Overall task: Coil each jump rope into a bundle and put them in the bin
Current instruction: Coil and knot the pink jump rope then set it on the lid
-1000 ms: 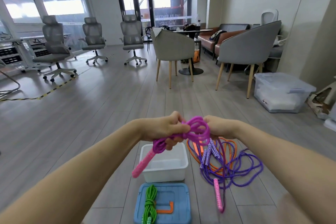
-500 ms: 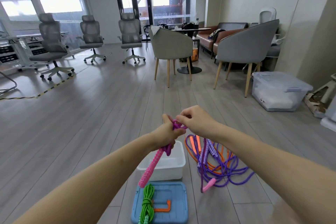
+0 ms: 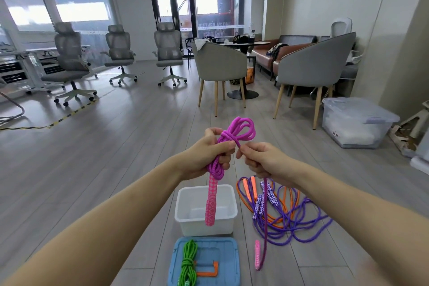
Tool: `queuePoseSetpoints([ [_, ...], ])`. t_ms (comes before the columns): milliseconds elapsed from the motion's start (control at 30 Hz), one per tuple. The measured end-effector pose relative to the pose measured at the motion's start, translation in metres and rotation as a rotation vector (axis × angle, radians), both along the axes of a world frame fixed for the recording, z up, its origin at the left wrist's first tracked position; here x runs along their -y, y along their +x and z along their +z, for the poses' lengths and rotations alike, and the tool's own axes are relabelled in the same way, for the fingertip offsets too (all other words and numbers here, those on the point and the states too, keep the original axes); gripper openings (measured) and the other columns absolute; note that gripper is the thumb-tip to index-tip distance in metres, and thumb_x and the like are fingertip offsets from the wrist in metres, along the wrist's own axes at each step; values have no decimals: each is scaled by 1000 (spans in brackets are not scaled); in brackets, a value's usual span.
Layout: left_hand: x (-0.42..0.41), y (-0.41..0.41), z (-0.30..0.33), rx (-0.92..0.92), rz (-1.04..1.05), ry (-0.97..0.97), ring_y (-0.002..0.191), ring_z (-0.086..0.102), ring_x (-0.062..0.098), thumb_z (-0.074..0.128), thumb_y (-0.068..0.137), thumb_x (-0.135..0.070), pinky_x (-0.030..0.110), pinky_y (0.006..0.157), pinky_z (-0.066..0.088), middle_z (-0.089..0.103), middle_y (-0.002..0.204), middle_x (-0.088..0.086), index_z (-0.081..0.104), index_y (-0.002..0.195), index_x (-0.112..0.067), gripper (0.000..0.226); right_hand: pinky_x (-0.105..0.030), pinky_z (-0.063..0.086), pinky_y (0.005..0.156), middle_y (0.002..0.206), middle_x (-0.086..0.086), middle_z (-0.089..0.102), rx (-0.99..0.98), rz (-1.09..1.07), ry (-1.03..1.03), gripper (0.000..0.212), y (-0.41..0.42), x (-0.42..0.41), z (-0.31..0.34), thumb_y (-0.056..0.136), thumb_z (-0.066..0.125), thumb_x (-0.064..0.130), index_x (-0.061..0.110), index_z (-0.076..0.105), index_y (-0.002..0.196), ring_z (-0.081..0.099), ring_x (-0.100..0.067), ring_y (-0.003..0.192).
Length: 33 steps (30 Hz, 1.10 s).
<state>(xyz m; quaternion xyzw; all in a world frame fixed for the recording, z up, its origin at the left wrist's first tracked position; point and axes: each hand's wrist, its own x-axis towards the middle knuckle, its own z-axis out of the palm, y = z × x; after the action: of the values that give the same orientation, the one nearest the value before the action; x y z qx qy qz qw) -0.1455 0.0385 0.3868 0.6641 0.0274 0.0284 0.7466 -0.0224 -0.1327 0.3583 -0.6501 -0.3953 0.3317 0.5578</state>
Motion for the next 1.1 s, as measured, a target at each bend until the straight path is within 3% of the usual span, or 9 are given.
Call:
queuePoseSetpoints([
  [233, -2, -14, 13, -29, -197, -41, 56, 43, 11, 60, 101, -14, 23, 53, 47, 55, 80, 7, 39, 121, -17, 29, -33, 15, 55, 65, 0, 31, 7, 134, -152, 36, 20, -3, 0, 98, 64, 46, 11, 58, 92, 22, -13, 56],
  [333, -2, -21, 9, -207, -395, 109, 56, 45, 11, 56, 103, -12, 22, 53, 49, 58, 83, 8, 37, 118, -18, 25, -26, 34, 55, 67, 1, 52, 136, 168, -254, 15, 27, -1, 2, 97, 68, 18, 11, 67, 83, 41, -12, 57],
  [400, 3, -20, -4, -337, -431, 303, 55, 46, 10, 57, 104, -12, 24, 55, 50, 58, 82, 7, 34, 119, -18, 28, -25, 41, 55, 65, 1, 59, 271, 125, -339, 21, 23, -9, 7, 95, 73, 27, 12, 72, 80, 50, -12, 56],
  [467, 8, -15, -22, -410, -379, 458, 57, 47, 11, 59, 103, -14, 26, 57, 51, 56, 80, 5, 31, 124, -16, 35, -24, 41, 52, 63, 2, 58, 423, 18, -389, 29, 14, -22, 11, 90, 77, 39, 13, 74, 77, 51, -11, 56],
  [533, 12, -5, -40, -423, -287, 505, 58, 47, 11, 60, 103, -16, 28, 58, 50, 53, 78, 5, 33, 121, -13, 32, -27, 45, 54, 63, 0, 60, 569, -116, -388, 29, 4, -37, 8, 87, 80, 37, 12, 73, 73, 54, -12, 58],
  [633, 7, 10, -63, -420, -43, 442, 51, 50, 9, 61, 101, -16, 26, 53, 49, 52, 72, 3, 33, 125, -3, 39, -37, 53, 63, 69, -11, 70, 589, -247, -316, 29, -10, -47, 2, 87, 79, 33, 8, 75, 74, 62, -17, 62],
  [733, 6, 17, -73, -396, 88, 411, 50, 51, 9, 62, 99, -13, 26, 53, 50, 51, 78, 8, 26, 132, -4, 49, -33, 48, 62, 69, -4, 70, 627, -212, -324, 28, -21, -46, 0, 94, 70, 31, 13, 75, 74, 60, -13, 66],
  [933, 2, 14, -53, -235, 83, 227, 55, 45, 11, 61, 101, -11, 29, 56, 48, 46, 83, 8, 20, 125, -22, 48, -19, 39, 49, 72, -1, 63, 423, -137, -179, 21, -21, -24, 6, 102, 62, 23, 8, 76, 97, 49, -2, 53],
  [1100, -1, 13, -33, -121, 90, 273, 58, 52, 14, 65, 96, 0, 33, 61, 52, 50, 83, 11, 17, 133, -26, 66, -25, 24, 48, 70, 2, 64, 78, -112, -95, 15, -10, -6, 8, 100, 65, 20, 7, 67, 93, 35, -9, 51],
])
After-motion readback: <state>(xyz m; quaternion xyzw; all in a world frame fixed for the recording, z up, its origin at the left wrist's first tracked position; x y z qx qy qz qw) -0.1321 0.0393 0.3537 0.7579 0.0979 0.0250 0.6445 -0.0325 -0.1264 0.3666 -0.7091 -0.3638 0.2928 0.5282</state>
